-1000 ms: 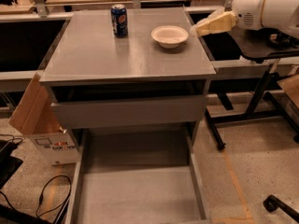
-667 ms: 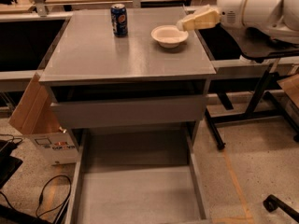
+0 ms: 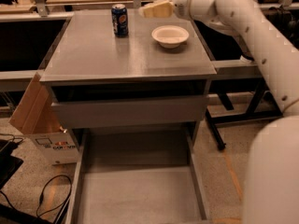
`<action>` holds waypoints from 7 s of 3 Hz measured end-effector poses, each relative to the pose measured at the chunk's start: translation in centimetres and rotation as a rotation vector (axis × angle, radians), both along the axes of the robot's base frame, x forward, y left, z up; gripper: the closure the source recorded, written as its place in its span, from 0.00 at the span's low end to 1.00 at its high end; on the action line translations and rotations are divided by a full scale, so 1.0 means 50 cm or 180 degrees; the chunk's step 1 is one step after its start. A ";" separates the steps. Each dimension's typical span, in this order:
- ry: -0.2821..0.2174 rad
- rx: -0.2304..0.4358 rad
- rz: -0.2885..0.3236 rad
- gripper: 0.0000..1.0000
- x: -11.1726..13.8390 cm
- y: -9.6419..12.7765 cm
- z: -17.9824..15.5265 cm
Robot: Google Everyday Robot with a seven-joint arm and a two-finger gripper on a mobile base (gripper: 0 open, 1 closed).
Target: Place pepsi can into middle drawer
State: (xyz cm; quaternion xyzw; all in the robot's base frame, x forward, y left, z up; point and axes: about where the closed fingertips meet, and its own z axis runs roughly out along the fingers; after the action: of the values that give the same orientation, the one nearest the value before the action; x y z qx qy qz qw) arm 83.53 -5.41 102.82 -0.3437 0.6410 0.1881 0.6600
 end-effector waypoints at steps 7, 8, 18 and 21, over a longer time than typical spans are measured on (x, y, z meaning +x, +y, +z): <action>0.0543 0.0185 -0.0424 0.03 0.329 0.343 -0.243; 0.0565 0.0282 -0.0373 0.26 0.334 0.368 -0.259; 0.1175 0.0649 0.0984 1.00 -0.319 0.159 -0.046; 0.1173 0.0548 0.0868 1.00 -0.401 0.125 -0.123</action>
Offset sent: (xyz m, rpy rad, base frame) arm 0.1240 0.1066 -0.0420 -0.1423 0.0707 -0.1855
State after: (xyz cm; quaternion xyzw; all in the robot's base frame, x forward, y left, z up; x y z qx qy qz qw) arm 63.49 0.85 96.65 -0.3294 0.6799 0.3890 0.5272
